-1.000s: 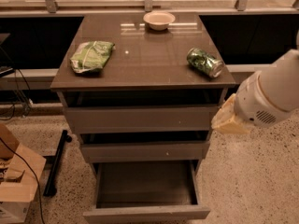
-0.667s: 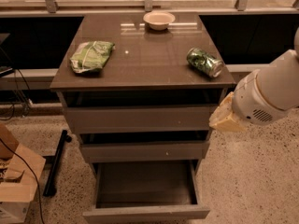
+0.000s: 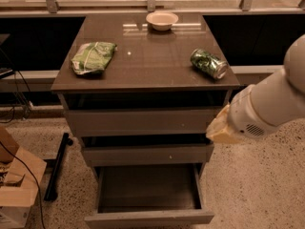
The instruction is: Close bottom drawer
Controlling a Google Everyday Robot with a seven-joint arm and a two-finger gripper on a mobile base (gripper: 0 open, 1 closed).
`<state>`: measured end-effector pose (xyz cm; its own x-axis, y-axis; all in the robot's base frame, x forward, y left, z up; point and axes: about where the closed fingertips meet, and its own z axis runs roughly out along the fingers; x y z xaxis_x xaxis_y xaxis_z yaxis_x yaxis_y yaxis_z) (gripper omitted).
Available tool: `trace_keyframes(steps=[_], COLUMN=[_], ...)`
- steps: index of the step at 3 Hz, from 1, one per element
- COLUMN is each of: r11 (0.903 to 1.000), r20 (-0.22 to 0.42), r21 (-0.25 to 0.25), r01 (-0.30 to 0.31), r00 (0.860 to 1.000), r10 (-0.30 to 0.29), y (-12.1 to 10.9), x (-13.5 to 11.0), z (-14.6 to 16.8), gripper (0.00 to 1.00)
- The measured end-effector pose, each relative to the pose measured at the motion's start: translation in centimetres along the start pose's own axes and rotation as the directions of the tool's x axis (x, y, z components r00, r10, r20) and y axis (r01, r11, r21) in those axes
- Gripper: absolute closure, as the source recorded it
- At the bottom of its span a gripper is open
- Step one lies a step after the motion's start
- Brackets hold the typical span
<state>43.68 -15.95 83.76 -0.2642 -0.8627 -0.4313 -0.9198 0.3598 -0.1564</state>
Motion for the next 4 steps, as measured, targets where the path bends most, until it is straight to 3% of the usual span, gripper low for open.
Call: trace_keyframes(steps=[1,2,3,4], r11=[0.9982,0.9914,0.9746,0.9587], r20=[0.090,0.204,0.341,0.359], r21=[-0.048,-0.122,-0.205,-0.265], r01=[-0.036,-0.047,-0.092,-0.104], r00=[0.995,0.976,0.927,0.912], r10=[0.040,0.072,0.159,0.198], y=[1.6,3.3,5.0,6.1], x=[2.1,4.5,7.1,8.4], z=[5.3,10.5,15.4,18.3], gripper=[1.00,1.00,1.00,1.00])
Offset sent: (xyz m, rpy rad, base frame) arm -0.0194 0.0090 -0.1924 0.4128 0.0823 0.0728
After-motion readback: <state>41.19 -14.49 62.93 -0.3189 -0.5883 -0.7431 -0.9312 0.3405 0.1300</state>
